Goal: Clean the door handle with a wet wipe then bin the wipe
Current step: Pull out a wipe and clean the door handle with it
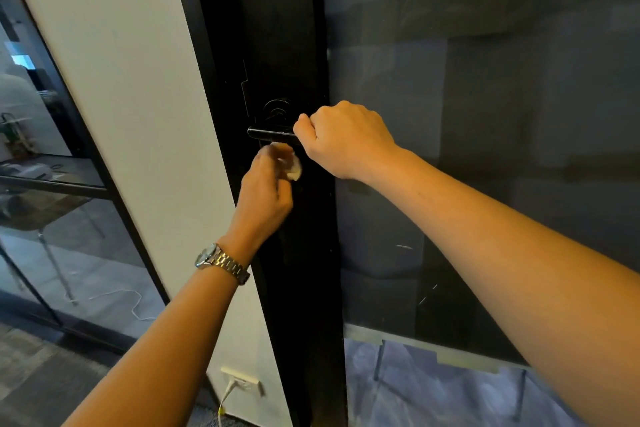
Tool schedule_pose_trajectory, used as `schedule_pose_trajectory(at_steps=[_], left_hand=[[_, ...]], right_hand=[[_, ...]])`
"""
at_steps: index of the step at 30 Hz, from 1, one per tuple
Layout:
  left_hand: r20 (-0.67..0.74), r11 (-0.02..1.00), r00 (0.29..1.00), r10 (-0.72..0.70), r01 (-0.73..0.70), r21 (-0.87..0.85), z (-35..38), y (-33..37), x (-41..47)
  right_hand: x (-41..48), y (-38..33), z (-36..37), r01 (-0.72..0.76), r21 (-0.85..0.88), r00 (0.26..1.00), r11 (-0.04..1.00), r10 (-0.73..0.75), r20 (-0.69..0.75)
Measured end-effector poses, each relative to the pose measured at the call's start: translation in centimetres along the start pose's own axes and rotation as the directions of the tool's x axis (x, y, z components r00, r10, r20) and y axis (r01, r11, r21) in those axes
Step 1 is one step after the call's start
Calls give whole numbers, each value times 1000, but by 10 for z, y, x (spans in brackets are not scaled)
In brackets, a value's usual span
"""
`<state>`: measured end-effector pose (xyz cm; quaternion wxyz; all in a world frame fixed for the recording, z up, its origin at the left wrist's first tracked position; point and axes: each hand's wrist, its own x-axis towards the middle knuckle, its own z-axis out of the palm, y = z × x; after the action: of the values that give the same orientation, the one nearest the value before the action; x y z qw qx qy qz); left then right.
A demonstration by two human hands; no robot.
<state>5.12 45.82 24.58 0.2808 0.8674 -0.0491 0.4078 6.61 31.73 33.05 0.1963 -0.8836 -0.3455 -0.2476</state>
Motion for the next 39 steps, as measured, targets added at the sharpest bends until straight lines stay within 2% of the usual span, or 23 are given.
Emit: schedule_pose_trajectory(at_steps=[2, 4, 7, 10, 11, 12, 13, 14, 15, 16, 18, 22, 23, 26, 29, 31, 33, 39], left_hand=[[172, 993, 980, 102, -112, 46, -2, 3, -3], [245, 982, 959, 145, -170, 85, -2, 4, -2], [112, 998, 993, 28, -34, 54, 1, 7, 10], [-55, 992, 991, -120, 122, 18, 7, 3, 9], [-83, 994, 992, -90, 94, 49, 9, 1, 4], [-75, 991, 997, 31, -21, 131, 12, -2, -3], [-18, 950, 978, 206, -195, 244, 17, -9, -11], [74, 848, 924, 374, -373, 377, 21, -18, -19], [175, 729, 863, 474, -497, 471, 24, -27, -25], [246, 655, 830, 501, -550, 518, 23, -34, -29], [285, 593, 822, 494, -558, 581, 20, -41, -32], [273, 570, 801, 532, -578, 584, 26, -49, -45], [271, 601, 818, 507, -562, 569, 30, -52, -51], [176, 828, 930, 323, -368, 423, 39, -53, -66], [3, 986, 993, 121, -121, 118, 47, -39, -67], [-133, 999, 991, 4, -9, -39, 52, -30, -63], [-184, 993, 982, -52, 32, -109, 56, -25, -64], [-81, 974, 980, -183, 170, -147, 71, -16, -80]], right_hand=[[-1, 0, 0, -3, 4, 1000, 1000, 3, 0], [-1, 0, 0, -5, 7, 1000, 1000, 5, -3], [-1, 0, 1, -4, 7, 1000, 1000, 4, -7], [-1, 0, 2, -1, 4, 1000, 1000, 1, -8], [0, 0, 1, -3, 2, 1000, 1000, 3, -7], [0, 1, 1, -5, 0, 1000, 1000, 5, -6], [0, 1, 1, -6, -3, 1000, 1000, 6, -6], [0, 1, 1, -5, -4, 1000, 1000, 5, -8], [-1, 0, 1, -3, -6, 1000, 1000, 3, -12], [-1, 0, 2, 0, -8, 1000, 1000, 0, -16], [-2, 0, 2, 1, -9, 1000, 1000, -1, -22], [-1, 0, 1, -5, -7, 1000, 1000, 5, -15], [-1, 1, 1, -3, -8, 1000, 1000, 3, -12], [-2, 1, 1, 3, -3, 1000, 1000, -3, -3], [-1, 1, -2, 4, 1, 1000, 1000, -4, 2], [-1, 0, -3, 8, 1, 1000, 1000, -8, 1], [-1, 1, -3, 12, -1, 1000, 1000, -12, 4], [0, 1, -2, 9, -5, 1000, 1000, -9, 2]])
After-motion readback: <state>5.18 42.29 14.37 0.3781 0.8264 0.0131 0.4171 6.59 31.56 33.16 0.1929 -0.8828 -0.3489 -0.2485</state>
